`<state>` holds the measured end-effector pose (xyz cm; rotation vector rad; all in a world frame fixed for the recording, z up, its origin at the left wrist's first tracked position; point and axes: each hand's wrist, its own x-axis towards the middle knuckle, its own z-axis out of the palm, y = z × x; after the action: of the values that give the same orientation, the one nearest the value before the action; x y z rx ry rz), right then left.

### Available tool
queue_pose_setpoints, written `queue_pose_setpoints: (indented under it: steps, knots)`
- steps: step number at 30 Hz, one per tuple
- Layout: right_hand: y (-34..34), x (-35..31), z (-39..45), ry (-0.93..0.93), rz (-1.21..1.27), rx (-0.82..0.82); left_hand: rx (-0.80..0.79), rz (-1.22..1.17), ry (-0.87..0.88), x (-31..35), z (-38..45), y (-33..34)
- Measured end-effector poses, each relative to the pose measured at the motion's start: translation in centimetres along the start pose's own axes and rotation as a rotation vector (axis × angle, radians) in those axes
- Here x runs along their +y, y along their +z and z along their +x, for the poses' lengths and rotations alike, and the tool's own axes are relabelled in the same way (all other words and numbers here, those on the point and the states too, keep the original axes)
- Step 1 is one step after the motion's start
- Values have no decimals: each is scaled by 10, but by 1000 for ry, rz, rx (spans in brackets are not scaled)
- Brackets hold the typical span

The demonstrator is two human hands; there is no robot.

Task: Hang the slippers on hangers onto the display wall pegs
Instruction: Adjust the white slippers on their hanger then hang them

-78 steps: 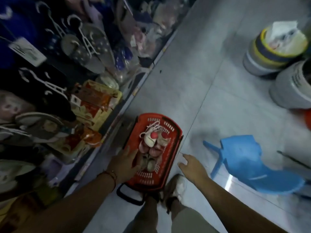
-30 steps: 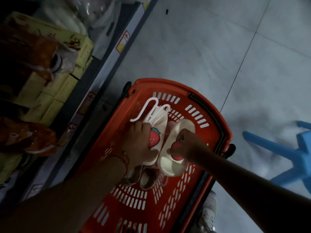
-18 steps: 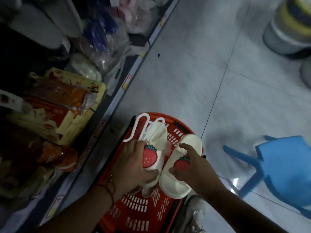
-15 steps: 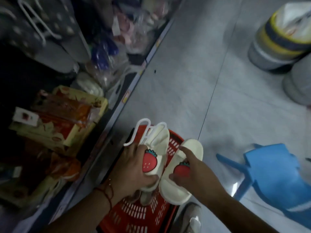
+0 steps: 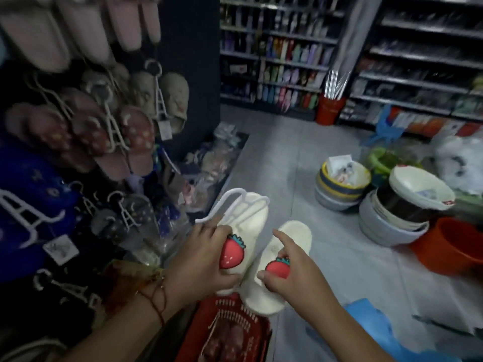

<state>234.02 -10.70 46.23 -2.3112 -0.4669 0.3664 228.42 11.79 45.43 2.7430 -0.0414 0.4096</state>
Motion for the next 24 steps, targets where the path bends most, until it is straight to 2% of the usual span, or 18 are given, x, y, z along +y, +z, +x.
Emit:
queue_pose_setpoints:
  steps: [6, 13, 16, 18, 21, 24]
  knots:
    - [-32, -28, -14, 46, 344, 141, 29, 152, 67, 29, 28, -68]
    - [-48, -48, -29, -23, 420, 249, 14, 293, 188, 57, 37, -87]
    - [-54, -60, -34, -57, 359, 329, 15, 373, 237, 69, 39, -95]
    - [-60, -73, -40, -97, 202, 381, 22, 407, 258, 74, 41, -100]
    - [-73, -86, -45, -255, 76, 511, 17, 420, 283, 78, 45, -109]
    - [-88, -94, -38, -424, -81, 539, 18, 424, 318, 80, 49, -114]
